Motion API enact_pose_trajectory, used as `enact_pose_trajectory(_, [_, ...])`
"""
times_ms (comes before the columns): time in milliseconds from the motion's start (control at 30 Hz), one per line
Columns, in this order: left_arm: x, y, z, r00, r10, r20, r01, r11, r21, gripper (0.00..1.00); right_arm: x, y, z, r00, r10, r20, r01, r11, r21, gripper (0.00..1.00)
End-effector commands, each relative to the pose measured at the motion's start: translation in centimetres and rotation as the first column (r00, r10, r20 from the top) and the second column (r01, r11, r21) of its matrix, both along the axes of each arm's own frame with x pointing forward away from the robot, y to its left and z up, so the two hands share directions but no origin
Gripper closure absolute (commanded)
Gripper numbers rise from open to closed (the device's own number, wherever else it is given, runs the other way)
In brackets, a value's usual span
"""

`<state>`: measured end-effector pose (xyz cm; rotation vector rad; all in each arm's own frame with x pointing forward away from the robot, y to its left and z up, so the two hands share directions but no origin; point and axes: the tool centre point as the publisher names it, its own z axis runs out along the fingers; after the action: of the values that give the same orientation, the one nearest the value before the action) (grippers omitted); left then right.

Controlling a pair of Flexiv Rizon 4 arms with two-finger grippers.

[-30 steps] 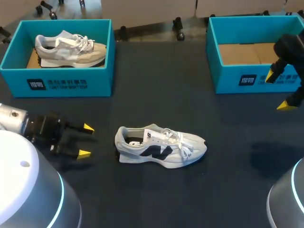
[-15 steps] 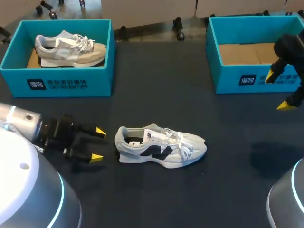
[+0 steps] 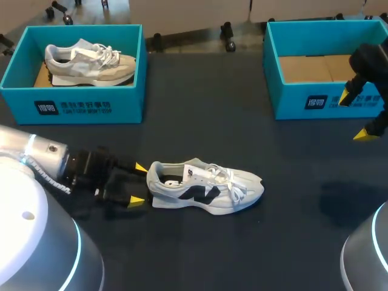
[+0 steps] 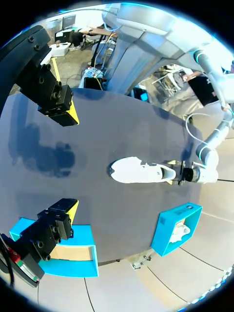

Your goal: Take the shoe out of the shoebox, open the shoe tongue, remove and reinsert the insole, then place the shoe into the shoebox

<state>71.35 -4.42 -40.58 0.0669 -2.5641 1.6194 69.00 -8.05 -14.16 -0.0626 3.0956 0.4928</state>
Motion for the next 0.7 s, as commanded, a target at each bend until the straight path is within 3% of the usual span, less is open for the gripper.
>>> enact_pose_trajectory(33, [0.5, -0.9, -0.2, 1.0, -0.009, 0.0, 0.009, 1.0, 0.009, 0.0, 0.1, 0.0, -0.1, 1.0, 0.0, -0.002, 0.0, 1.0, -0.002, 0.0])
enact_pose_trajectory(700, [-0.2, -3.5, -1.2, 1.0, -0.025, -0.018, 0.026, 0.999, 0.03, 0.0, 0.1, 0.0, -0.1, 1.0, 0.0, -0.002, 0.0, 1.0, -0.002, 0.0])
